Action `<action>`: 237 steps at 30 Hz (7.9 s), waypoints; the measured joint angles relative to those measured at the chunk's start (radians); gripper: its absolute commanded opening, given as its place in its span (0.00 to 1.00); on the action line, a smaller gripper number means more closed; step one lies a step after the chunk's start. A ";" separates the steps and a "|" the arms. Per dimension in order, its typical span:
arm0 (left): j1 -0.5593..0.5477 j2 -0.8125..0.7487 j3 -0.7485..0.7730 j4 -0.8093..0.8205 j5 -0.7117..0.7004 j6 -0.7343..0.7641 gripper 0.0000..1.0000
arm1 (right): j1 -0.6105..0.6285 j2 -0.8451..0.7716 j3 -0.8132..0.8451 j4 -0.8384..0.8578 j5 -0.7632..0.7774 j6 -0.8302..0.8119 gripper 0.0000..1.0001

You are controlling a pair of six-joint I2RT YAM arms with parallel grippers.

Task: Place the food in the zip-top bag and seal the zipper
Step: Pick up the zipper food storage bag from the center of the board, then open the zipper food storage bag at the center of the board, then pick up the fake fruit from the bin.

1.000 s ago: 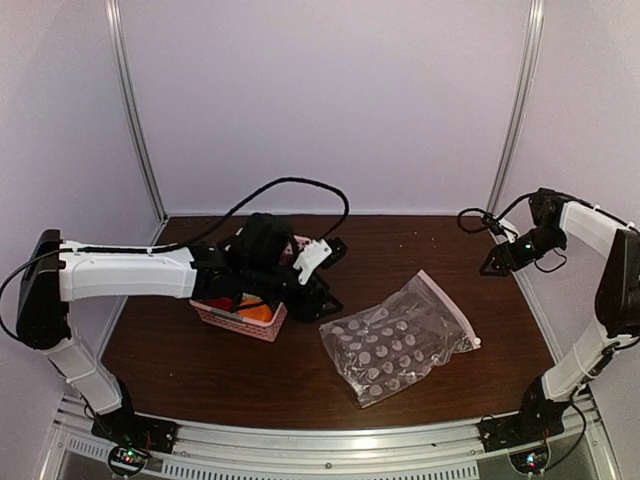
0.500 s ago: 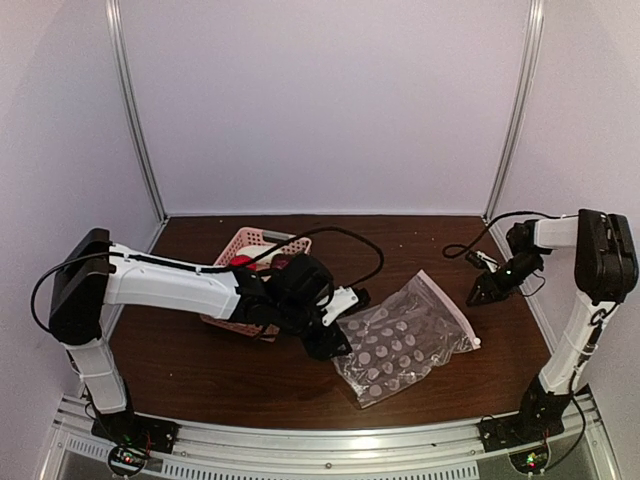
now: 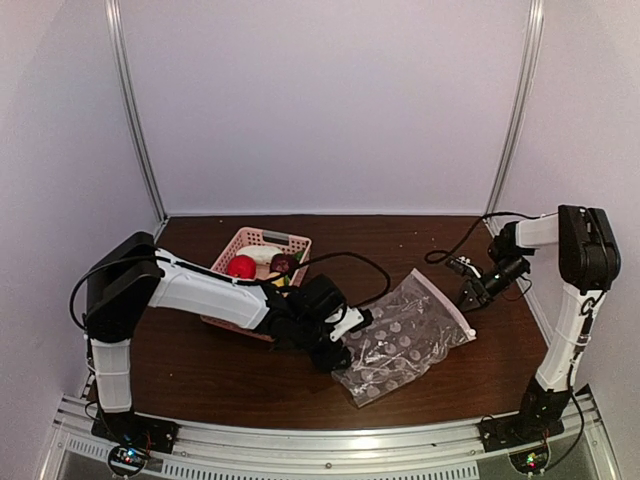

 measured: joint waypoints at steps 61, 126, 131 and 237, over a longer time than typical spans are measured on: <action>0.000 -0.031 -0.013 0.092 -0.106 -0.002 0.75 | 0.018 -0.128 0.088 0.083 0.060 0.245 0.00; 0.109 0.182 0.267 0.672 -0.189 -0.858 0.41 | 0.577 -0.449 -0.015 0.544 0.436 0.567 0.00; 0.111 0.212 0.289 0.618 -0.194 -0.908 0.27 | 0.579 -0.455 -0.015 0.548 0.537 0.550 0.00; 0.512 -0.124 0.241 -0.429 -0.043 -0.249 0.41 | 0.571 -0.449 -0.075 0.718 0.767 0.463 0.00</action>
